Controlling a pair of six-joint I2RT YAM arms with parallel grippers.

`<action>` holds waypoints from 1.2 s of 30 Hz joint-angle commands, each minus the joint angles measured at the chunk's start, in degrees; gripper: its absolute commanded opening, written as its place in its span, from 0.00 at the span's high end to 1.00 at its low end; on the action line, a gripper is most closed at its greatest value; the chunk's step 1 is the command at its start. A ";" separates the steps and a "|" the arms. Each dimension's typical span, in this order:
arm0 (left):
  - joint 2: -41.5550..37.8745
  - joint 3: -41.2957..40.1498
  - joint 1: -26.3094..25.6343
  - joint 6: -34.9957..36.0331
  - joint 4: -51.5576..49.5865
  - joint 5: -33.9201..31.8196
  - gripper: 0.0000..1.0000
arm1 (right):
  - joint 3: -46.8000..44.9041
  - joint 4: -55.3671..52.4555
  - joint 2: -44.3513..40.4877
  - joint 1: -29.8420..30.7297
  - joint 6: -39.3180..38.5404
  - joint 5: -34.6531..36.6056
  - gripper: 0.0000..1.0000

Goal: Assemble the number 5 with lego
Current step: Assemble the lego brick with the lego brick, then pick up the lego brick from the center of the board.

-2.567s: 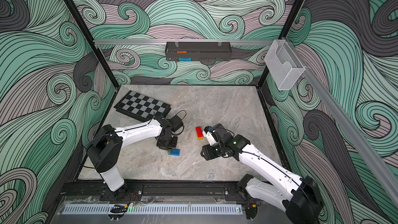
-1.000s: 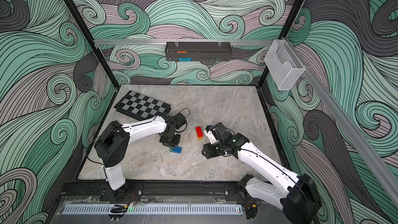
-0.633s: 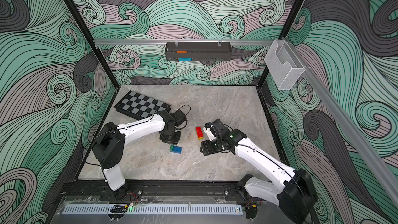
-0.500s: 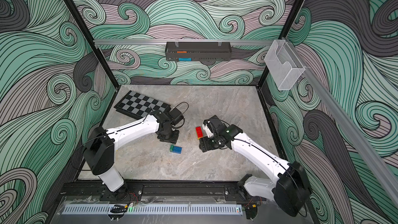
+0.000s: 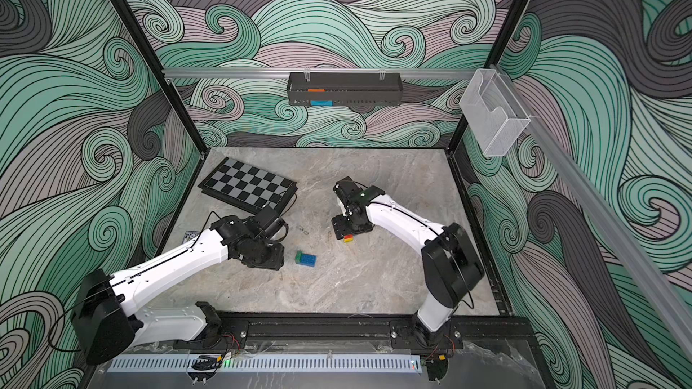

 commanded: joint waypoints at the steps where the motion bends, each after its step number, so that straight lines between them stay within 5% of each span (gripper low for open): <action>1: -2.76 -1.66 0.95 -1.57 -0.98 0.61 0.47 | 4.33 -2.47 4.24 -0.09 -1.32 2.91 0.25; 14: -6.74 -3.75 1.66 -1.80 -0.98 0.78 0.47 | 14.96 -5.96 18.39 -0.12 -0.20 6.92 0.30; 36: -4.92 -3.07 1.66 -1.27 -1.60 1.14 0.47 | 20.03 -6.77 26.27 -0.88 -0.86 6.49 0.48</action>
